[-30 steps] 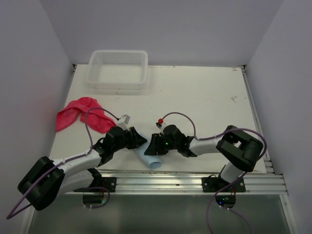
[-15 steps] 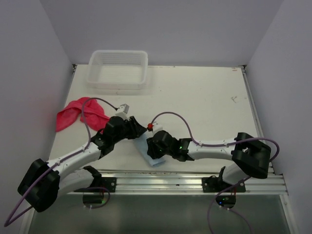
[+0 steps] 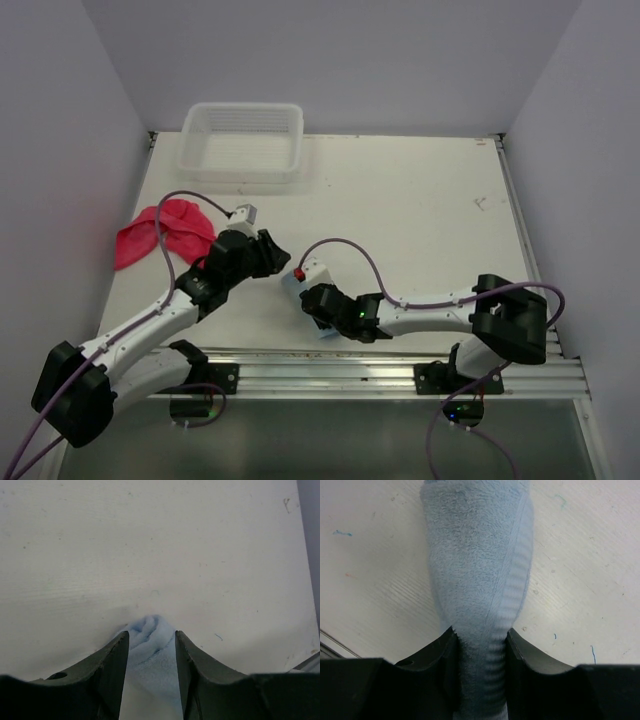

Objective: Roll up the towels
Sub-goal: Place the rolled towel into the container

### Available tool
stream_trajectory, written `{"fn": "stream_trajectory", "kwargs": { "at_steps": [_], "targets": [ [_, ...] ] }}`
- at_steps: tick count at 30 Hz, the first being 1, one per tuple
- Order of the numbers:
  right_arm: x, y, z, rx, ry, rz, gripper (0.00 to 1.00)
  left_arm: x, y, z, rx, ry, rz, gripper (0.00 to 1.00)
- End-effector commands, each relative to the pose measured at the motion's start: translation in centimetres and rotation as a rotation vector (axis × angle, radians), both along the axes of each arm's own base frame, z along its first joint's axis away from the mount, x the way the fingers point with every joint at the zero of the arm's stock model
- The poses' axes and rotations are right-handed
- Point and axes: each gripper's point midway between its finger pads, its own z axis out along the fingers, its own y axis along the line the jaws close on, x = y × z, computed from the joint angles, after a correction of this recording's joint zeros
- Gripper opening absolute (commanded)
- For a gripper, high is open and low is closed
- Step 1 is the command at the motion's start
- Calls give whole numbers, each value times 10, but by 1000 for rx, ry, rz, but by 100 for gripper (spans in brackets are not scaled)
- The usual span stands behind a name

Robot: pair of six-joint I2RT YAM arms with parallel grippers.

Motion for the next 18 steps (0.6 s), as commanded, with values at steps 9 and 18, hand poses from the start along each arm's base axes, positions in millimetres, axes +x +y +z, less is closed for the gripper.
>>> {"fn": "stream_trajectory", "kwargs": {
  "at_steps": [9, 18],
  "targets": [
    [45, 34, 64, 133, -8, -12, 0, 27, 73, 86, 305, -239, 219, 49],
    [151, 65, 148, 293, -28, -31, 0, 40, 98, 103, 397, -282, 311, 54]
  ]
}}
